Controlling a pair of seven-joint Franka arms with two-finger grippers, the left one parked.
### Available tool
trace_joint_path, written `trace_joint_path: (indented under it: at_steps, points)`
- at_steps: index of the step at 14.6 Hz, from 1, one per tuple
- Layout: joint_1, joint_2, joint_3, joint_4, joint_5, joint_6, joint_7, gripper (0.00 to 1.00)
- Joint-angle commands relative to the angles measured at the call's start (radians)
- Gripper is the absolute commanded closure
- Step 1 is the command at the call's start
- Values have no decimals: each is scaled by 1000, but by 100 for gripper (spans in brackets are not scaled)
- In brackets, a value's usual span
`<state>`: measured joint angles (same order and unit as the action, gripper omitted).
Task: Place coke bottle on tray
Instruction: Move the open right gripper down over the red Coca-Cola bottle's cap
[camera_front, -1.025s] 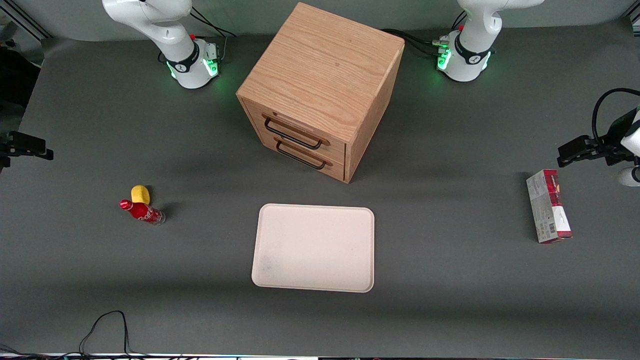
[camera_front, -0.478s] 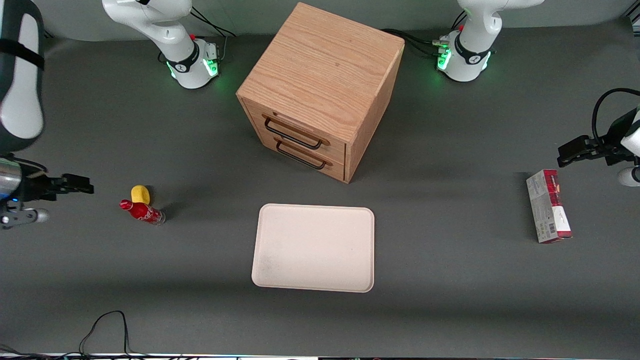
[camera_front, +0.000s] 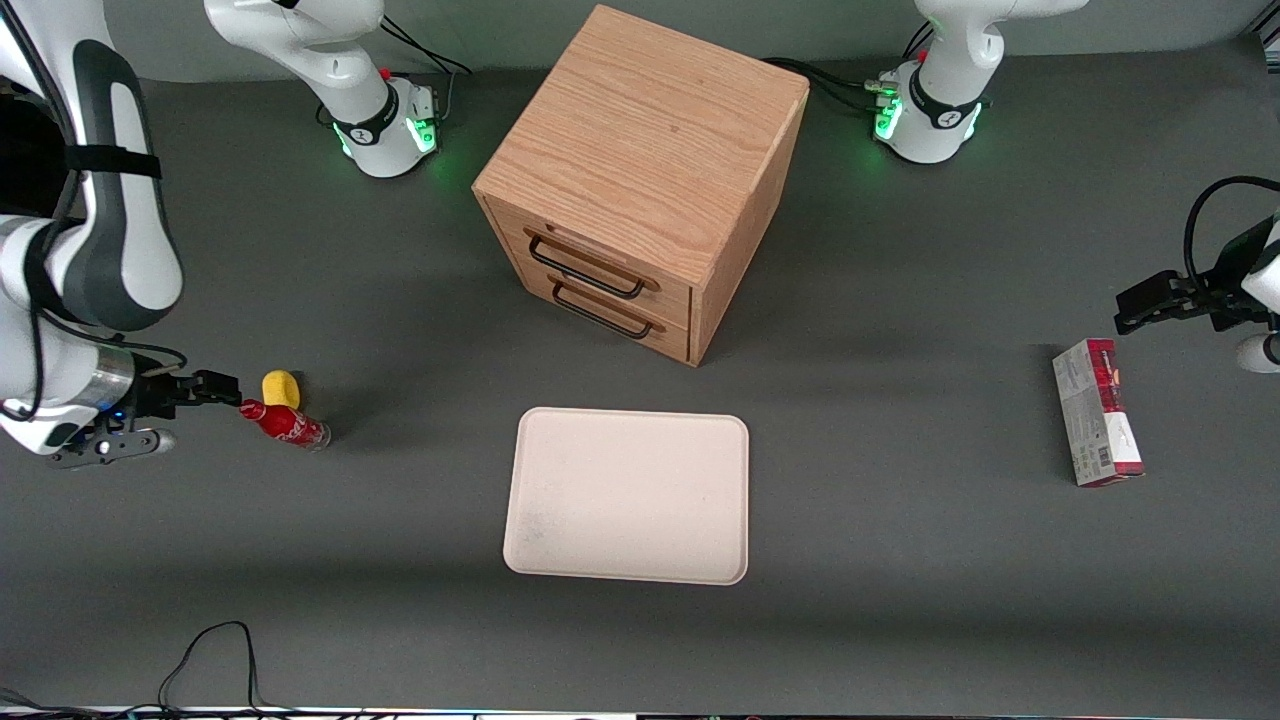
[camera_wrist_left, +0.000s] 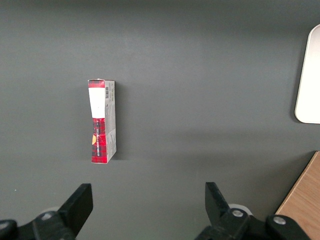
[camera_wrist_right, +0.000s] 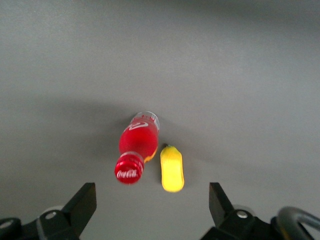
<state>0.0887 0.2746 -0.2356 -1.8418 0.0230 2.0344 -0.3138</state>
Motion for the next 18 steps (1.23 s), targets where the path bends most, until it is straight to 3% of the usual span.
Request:
trace_joint_path:
  at_steps: [1, 14, 15, 16, 17, 18]
  points:
    - [28, -46, -7, -118, 15, 101, -1, 0]
    - [31, -38, -7, -168, 18, 170, 2, 3]
    - [32, -38, -7, -166, 18, 173, 16, 36]
    - [39, -37, -7, -163, 18, 173, 44, 88]
    - [48, -35, -7, -159, 17, 173, 62, 100]
    - [51, -34, -7, -159, 17, 178, 70, 100]
